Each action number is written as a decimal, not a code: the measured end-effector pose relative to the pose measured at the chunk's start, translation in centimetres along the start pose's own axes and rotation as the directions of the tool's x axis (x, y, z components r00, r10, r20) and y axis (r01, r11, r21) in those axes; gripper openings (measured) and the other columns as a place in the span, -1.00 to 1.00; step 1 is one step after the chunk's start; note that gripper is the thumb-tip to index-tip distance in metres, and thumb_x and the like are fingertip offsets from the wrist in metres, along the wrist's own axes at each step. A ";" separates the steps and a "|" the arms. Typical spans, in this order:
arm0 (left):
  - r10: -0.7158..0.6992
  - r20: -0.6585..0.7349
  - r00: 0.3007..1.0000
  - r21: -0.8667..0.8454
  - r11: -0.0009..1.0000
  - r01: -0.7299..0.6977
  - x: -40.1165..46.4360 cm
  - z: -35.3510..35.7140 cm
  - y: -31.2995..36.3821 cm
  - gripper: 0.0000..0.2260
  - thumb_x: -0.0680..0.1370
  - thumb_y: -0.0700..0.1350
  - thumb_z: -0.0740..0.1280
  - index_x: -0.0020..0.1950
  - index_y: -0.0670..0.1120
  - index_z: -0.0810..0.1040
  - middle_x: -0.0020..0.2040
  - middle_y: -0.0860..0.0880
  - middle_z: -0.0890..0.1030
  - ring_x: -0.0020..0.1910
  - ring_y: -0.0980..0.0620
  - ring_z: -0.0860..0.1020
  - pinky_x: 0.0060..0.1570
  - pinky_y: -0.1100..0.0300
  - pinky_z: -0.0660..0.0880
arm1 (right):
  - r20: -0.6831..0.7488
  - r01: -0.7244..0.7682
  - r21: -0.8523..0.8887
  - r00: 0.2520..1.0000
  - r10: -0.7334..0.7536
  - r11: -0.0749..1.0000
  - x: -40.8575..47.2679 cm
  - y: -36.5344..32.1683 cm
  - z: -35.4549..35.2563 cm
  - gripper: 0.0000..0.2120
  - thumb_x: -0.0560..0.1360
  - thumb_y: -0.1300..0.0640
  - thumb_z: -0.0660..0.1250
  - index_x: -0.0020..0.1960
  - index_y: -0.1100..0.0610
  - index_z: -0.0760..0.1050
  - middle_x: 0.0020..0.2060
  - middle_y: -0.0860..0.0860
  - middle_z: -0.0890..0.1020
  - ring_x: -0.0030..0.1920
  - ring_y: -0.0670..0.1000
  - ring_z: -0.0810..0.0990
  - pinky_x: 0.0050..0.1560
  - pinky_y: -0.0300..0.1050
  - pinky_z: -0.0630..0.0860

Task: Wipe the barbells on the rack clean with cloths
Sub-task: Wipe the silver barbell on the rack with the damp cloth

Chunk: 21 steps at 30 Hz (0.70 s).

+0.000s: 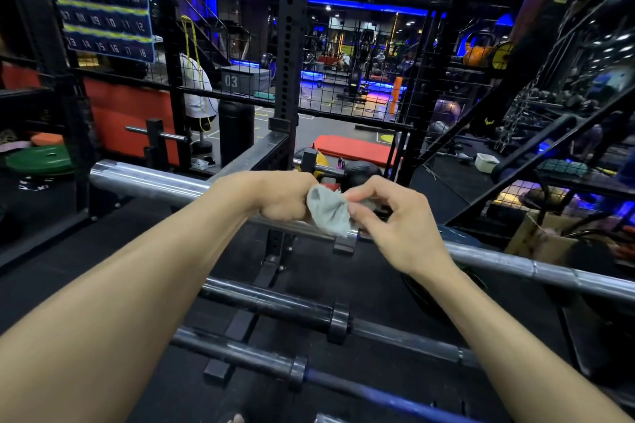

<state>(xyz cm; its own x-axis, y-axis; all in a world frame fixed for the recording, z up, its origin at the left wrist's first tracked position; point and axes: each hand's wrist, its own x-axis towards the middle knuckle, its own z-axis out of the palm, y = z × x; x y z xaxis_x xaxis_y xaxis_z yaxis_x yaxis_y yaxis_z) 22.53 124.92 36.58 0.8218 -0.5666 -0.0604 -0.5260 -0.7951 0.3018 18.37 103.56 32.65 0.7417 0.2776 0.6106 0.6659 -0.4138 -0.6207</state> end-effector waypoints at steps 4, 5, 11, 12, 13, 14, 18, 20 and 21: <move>-0.002 0.018 1.000 -0.031 1.000 0.003 0.2 0.2 -0.6 -0.81 0.59 -0.34 0.26 -0.17 -0.11 0.50 -0.23 -0.03 0.54 -0.29 0.09 0.39 -0.21 0.21 0.41 | -0.013 0.004 -0.019 1.000 -0.004 1.000 -0.1 -0.4 0.7 -0.88 0.54 0.25 0.45 -0.06 0.04 0.63 -0.11 -0.12 0.71 -0.08 -0.05 0.67 0.02 -0.01 0.60; -0.001 0.045 0.999 -0.032 0.999 0.002 0.1 0.0 -0.4 -0.78 0.57 -0.38 0.24 -0.18 -0.10 0.50 -0.24 0.00 0.53 -0.30 0.10 0.39 -0.23 0.24 0.38 | 0.002 0.044 -0.031 0.999 -0.044 0.999 -0.9 -0.7 0.8 -0.89 0.53 0.27 0.46 -0.05 0.06 0.64 -0.09 -0.14 0.71 -0.04 -0.08 0.67 0.04 -0.09 0.60; -0.019 0.068 0.997 -0.044 0.999 0.023 0.0 -0.5 0.2 -0.80 0.66 0.05 0.31 0.12 -0.03 0.62 -0.03 0.12 0.61 -0.02 0.07 0.53 0.14 0.20 0.40 | -0.144 -0.101 0.055 0.984 0.108 0.993 0.4 -0.1 -0.8 -0.91 0.52 0.29 0.46 -0.09 0.12 0.63 -0.18 -0.09 0.71 -0.11 -0.09 0.69 -0.01 -0.22 0.59; -0.025 0.030 0.999 -0.009 1.000 0.026 -0.3 -0.2 0.1 -0.59 0.60 0.23 0.27 0.26 -0.03 0.61 0.07 0.13 0.61 0.09 0.09 0.53 0.34 0.14 0.31 | -0.184 -0.169 0.133 0.964 0.191 0.977 1.0 0.0 -1.2 -0.92 0.52 0.29 0.46 -0.07 0.14 0.64 -0.17 -0.06 0.73 -0.10 -0.08 0.70 -0.03 -0.22 0.60; -0.012 -0.039 0.999 0.034 0.999 0.013 -0.7 0.2 -0.2 -0.47 0.54 0.33 0.24 0.33 0.00 0.58 0.11 0.14 0.61 0.15 0.10 0.51 0.46 0.06 0.19 | -0.207 -0.223 0.210 0.941 0.267 0.952 1.3 0.0 -1.7 -0.93 0.52 0.28 0.47 -0.05 0.14 0.64 -0.15 -0.03 0.74 -0.10 -0.08 0.70 -0.08 -0.24 0.58; 0.025 -0.136 0.990 0.082 0.997 -0.014 -1.0 0.7 -0.6 -0.43 0.51 0.37 0.24 0.35 0.03 0.57 0.11 0.16 0.60 0.17 0.10 0.48 0.51 -0.01 0.13 | -0.216 -0.268 0.279 0.918 0.333 0.922 1.5 0.0 -2.2 -0.94 0.53 0.27 0.47 -0.03 0.14 0.65 -0.14 -0.01 0.74 -0.10 -0.09 0.70 -0.13 -0.28 0.56; 0.098 -0.323 0.941 0.287 0.958 -0.002 -2.2 2.9 -0.3 -0.35 0.38 0.41 0.42 0.38 0.12 0.50 0.18 0.14 0.56 0.31 0.09 0.35 0.57 0.00 -0.01 | -0.186 -0.363 0.394 0.868 0.460 0.844 2.2 0.0 -2.7 -0.92 0.51 0.20 0.51 -0.02 0.13 0.65 -0.19 0.00 0.74 -0.26 -0.18 0.65 -0.27 -0.34 0.50; 0.110 -0.387 0.916 0.329 0.944 0.025 -2.0 3.6 0.0 -0.36 0.38 0.37 0.46 0.37 0.11 0.50 0.19 0.09 0.55 0.37 0.09 0.33 0.59 0.04 -0.15 | -0.167 -0.366 0.362 0.879 0.446 0.857 2.4 -0.1 -1.9 -0.89 0.50 0.18 0.52 0.00 0.14 0.64 -0.18 0.02 0.73 -0.28 -0.15 0.64 -0.26 -0.31 0.53; 0.108 -0.407 0.907 0.326 0.945 0.034 -1.9 3.7 0.2 -0.38 0.39 0.35 0.47 0.37 0.11 0.51 0.20 0.07 0.55 0.39 0.08 0.33 0.58 0.05 -0.20 | -0.157 -0.359 0.326 0.892 0.425 0.874 2.4 -0.2 -1.5 -0.88 0.50 0.18 0.52 0.01 0.13 0.64 -0.17 0.00 0.73 -0.25 -0.14 0.65 -0.23 -0.31 0.56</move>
<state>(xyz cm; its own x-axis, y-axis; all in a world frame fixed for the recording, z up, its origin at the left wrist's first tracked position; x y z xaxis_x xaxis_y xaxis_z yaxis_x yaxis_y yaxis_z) 20.04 125.08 33.19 0.7777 -0.5116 0.3654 -0.5403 -0.8410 -0.0275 19.95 103.00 34.97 0.9316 -0.0644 0.3578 0.3419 -0.1793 -0.9225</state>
